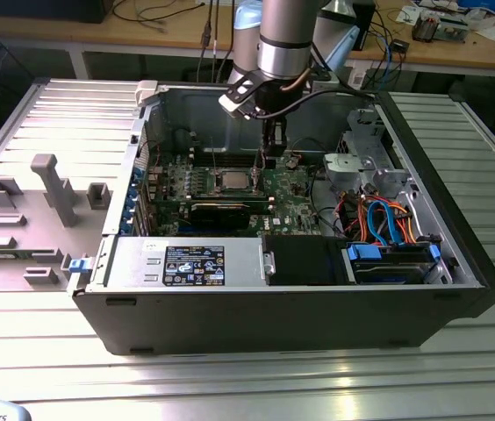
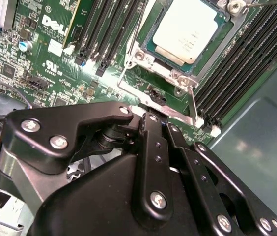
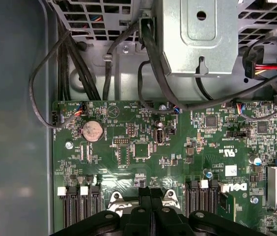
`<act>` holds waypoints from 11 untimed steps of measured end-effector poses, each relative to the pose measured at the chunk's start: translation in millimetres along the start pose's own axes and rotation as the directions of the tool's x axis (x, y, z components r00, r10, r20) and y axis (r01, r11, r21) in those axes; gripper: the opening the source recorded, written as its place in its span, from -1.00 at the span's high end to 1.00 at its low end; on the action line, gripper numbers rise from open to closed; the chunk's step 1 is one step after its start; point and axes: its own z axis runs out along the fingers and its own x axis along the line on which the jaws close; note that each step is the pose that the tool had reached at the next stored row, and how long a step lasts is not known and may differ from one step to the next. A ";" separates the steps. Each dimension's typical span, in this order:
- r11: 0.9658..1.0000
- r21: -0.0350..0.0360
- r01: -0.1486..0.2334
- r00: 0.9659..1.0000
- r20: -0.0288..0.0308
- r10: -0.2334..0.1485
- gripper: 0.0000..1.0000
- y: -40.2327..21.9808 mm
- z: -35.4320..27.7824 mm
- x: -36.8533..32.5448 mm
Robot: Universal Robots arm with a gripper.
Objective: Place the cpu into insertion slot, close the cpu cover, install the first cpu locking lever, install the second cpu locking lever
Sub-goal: 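Close the cpu cover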
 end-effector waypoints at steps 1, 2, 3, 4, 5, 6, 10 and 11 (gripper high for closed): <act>1.000 0.000 0.000 1.000 0.000 0.000 0.79 -0.4 0.0 0.0; 1.000 0.000 0.000 1.000 0.000 0.000 0.79 -0.7 0.0 0.0; 1.000 0.000 0.000 1.000 0.000 0.000 0.79 -0.8 0.0 0.0; 1.000 0.000 0.000 1.000 0.000 0.000 0.79 -0.9 0.0 0.0; 1.000 0.000 0.000 1.000 0.000 0.000 0.79 -1.0 0.0 0.0; 1.000 0.000 0.000 1.000 0.000 0.000 0.79 -1.1 0.0 0.0; 1.000 0.000 0.000 1.000 0.000 0.000 0.79 -2.1 0.0 0.0; 1.000 0.000 0.000 1.000 0.000 0.000 0.79 -2.3 0.0 0.0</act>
